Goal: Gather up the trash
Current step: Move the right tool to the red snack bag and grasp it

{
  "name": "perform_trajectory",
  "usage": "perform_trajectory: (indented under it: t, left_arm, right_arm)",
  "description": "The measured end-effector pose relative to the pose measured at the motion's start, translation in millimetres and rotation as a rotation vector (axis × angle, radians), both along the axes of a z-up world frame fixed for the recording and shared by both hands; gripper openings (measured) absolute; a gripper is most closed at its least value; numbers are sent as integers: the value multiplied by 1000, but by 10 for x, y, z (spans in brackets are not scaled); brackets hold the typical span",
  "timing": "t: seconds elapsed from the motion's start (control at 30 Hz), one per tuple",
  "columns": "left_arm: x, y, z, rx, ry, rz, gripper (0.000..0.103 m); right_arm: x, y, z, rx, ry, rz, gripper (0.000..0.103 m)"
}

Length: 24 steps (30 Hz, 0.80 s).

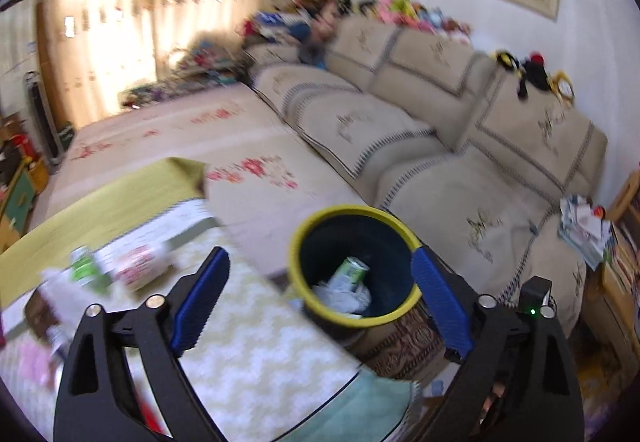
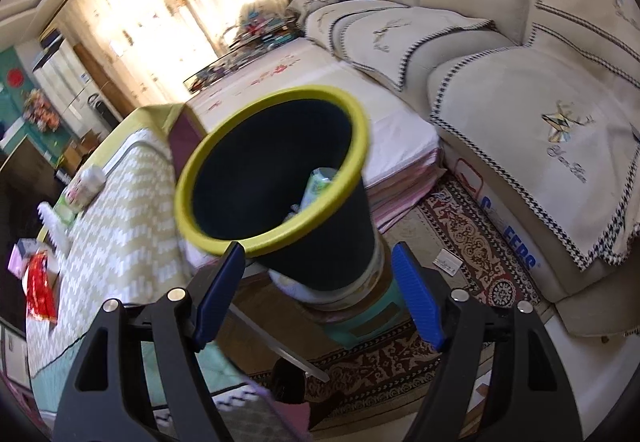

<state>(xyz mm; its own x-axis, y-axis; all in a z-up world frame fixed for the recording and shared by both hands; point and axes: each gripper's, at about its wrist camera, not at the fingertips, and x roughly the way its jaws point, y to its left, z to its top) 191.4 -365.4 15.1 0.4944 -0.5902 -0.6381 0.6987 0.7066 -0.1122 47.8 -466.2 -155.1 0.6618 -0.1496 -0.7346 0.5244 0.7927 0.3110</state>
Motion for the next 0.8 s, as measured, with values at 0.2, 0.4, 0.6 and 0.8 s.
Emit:
perform_trajectory:
  t: [0.2,0.4,0.6,0.8]
  left_arm:
    - [-266,1264,179,-76,-111,218,97]
    - [-454,2416,158,-102,-151,422,98]
    - [-554,3233,-14,-108,-136,571,98]
    - [-537,3746,-239,-127,-90,643,98]
  right_arm:
    - [273,517,159,-36,-4,120,72]
    - [603,1268,332,-81,-14,284,72]
    - [923,2132,481,-122,-29,473,72]
    - [1118,2866,607,-145,-58,619,72]
